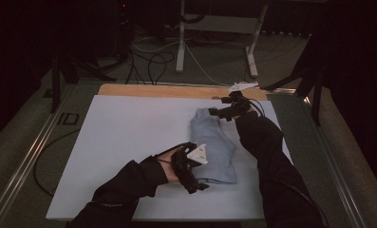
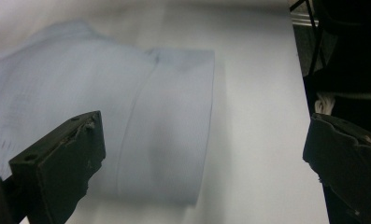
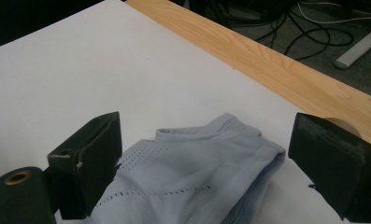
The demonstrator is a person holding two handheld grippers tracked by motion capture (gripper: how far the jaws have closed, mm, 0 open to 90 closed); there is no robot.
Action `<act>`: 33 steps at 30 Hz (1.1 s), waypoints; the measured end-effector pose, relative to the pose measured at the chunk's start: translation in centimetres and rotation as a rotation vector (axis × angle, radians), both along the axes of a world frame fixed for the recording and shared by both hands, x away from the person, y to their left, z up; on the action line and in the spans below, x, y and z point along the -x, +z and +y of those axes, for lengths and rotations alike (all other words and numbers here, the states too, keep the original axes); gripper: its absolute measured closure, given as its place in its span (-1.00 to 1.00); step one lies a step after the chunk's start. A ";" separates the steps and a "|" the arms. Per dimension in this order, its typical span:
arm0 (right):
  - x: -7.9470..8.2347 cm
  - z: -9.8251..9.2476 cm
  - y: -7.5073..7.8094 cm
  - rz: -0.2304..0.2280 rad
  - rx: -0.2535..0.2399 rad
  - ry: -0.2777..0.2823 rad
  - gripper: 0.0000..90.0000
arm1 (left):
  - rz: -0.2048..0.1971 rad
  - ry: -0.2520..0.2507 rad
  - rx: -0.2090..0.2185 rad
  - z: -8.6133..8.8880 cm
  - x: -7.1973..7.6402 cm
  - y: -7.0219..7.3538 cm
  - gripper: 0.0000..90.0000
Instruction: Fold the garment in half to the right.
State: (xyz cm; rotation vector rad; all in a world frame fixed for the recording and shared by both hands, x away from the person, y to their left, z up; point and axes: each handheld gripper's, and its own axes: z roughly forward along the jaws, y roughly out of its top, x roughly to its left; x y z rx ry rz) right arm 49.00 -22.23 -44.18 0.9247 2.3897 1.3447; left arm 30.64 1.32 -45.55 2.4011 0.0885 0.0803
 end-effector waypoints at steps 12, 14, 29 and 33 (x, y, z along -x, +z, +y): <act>0.2 -0.3 -0.6 0.019 0.013 -0.004 -0.78 | -0.037 0.066 0.020 5.4 0.9 0.2 -0.99; 0.2 -0.3 -0.7 0.020 0.020 0.000 -0.78 | -0.030 0.072 0.024 6.2 1.1 0.1 -0.99; -0.6 -0.3 -1.9 0.057 0.016 -0.038 -0.71 | -0.025 0.235 0.062 12.9 2.6 -1.9 -0.99; -1.1 -0.5 -2.7 0.066 0.025 -0.077 -0.69 | -0.037 0.294 0.067 14.9 3.5 -2.4 -0.99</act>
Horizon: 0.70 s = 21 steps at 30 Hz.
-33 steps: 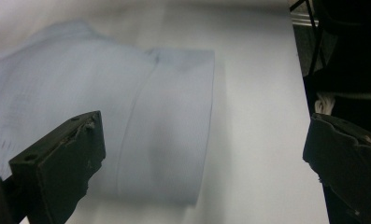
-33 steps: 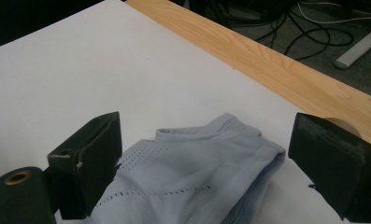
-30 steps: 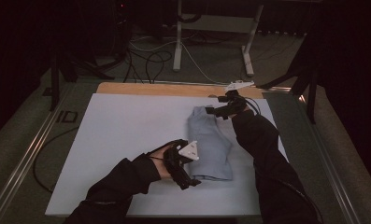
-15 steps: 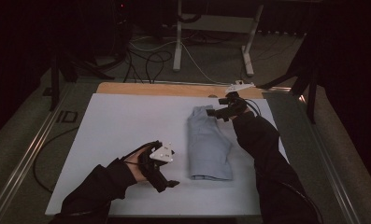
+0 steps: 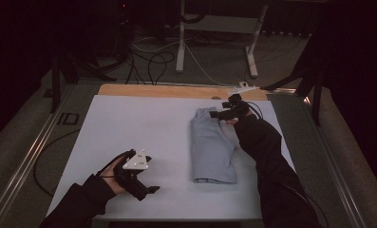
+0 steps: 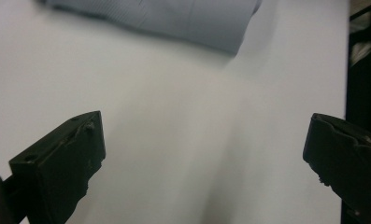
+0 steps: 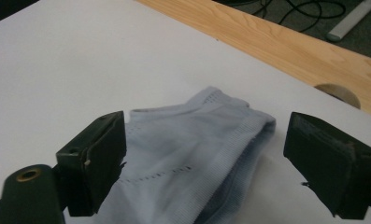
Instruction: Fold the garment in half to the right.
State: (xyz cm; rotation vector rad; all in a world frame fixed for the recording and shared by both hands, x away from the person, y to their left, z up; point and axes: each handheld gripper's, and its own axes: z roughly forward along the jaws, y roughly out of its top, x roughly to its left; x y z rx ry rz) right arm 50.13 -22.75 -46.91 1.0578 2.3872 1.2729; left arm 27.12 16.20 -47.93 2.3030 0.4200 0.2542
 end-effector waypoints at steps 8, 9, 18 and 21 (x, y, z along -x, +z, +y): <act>-1.1 -0.1 -2.1 0.076 -0.023 -0.040 -0.56 | 0.012 0.094 0.050 3.1 1.0 -1.1 -0.99; -1.3 0.0 -2.4 0.079 -0.014 -0.045 -0.56 | 0.008 0.108 0.052 3.7 1.2 -1.3 -0.99; -2.3 0.4 -4.6 0.161 0.042 -0.084 -0.30 | -0.015 0.204 0.124 6.0 1.7 -1.8 -0.99; -2.2 0.7 -5.2 0.188 0.108 -0.078 -0.12 | -0.004 0.221 0.121 6.5 1.6 -2.3 -0.99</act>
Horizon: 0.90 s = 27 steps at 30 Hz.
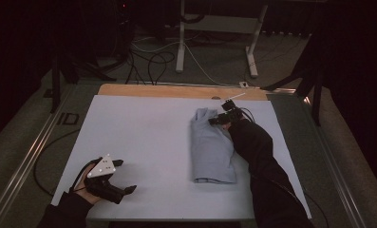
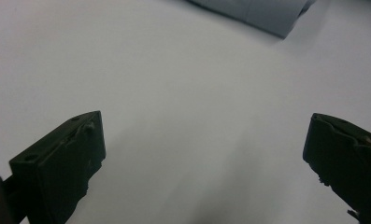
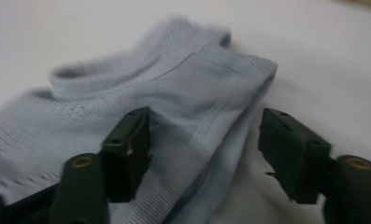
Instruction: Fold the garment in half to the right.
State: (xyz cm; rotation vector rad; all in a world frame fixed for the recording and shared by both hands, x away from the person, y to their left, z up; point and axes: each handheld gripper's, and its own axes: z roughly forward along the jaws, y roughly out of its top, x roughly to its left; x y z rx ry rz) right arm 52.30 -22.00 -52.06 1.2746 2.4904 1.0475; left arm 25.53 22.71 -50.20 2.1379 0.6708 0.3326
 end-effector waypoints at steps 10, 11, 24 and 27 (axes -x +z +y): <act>1.3 0.7 1.9 -0.117 0.052 0.056 0.90 | 0.002 0.012 0.021 0.5 -0.2 -0.3 -0.99; 1.5 0.9 2.6 -0.150 0.015 0.073 0.91 | 0.001 0.013 0.018 0.5 -0.2 -0.3 -0.99; 0.0 2.1 1.9 -0.104 -0.093 0.008 0.91 | 0.007 0.005 0.037 0.4 -0.3 -0.5 -0.99; -0.3 2.1 1.1 -0.081 -0.047 -0.023 0.91 | 0.011 -0.001 0.037 0.4 -0.3 -0.5 -0.99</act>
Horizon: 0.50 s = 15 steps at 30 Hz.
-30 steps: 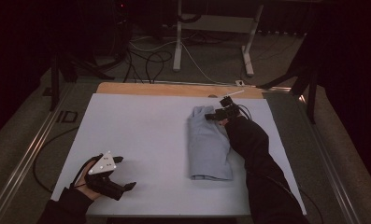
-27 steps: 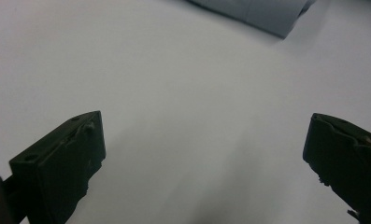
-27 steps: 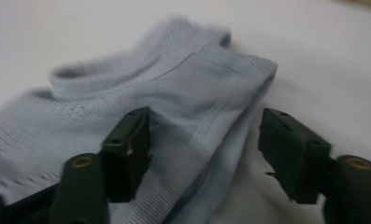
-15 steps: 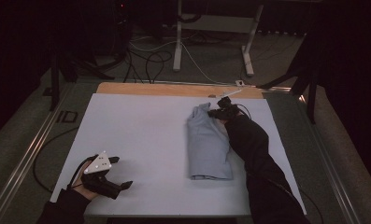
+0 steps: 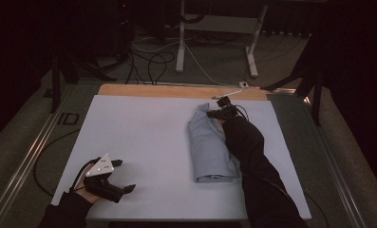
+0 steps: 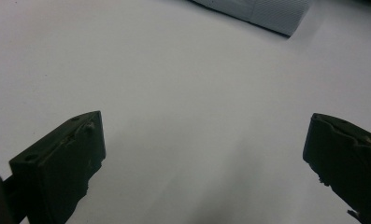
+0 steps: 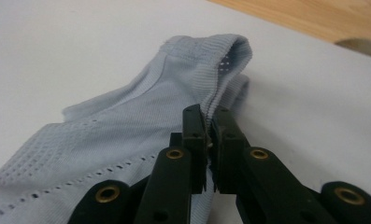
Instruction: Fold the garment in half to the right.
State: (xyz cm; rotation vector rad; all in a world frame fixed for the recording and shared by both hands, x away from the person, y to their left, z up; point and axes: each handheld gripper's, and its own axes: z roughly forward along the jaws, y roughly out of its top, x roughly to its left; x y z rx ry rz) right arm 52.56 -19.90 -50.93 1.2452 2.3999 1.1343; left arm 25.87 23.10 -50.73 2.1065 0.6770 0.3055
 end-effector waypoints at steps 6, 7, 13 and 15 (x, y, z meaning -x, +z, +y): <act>-0.3 0.0 -0.7 0.036 0.023 -0.009 0.88 | 0.003 0.000 0.000 0.0 0.0 -0.1 -0.99; -0.3 0.1 -0.9 0.043 0.029 -0.013 0.88 | 0.003 -0.001 0.000 0.0 0.0 -0.1 -0.99; -0.4 0.4 -1.0 0.048 0.052 -0.014 0.46 | 0.004 -0.006 -0.002 0.0 0.0 -0.1 -0.99; -0.3 0.5 -0.7 0.039 0.060 -0.001 0.10 | -0.001 -0.009 0.001 0.0 0.0 -0.1 -0.99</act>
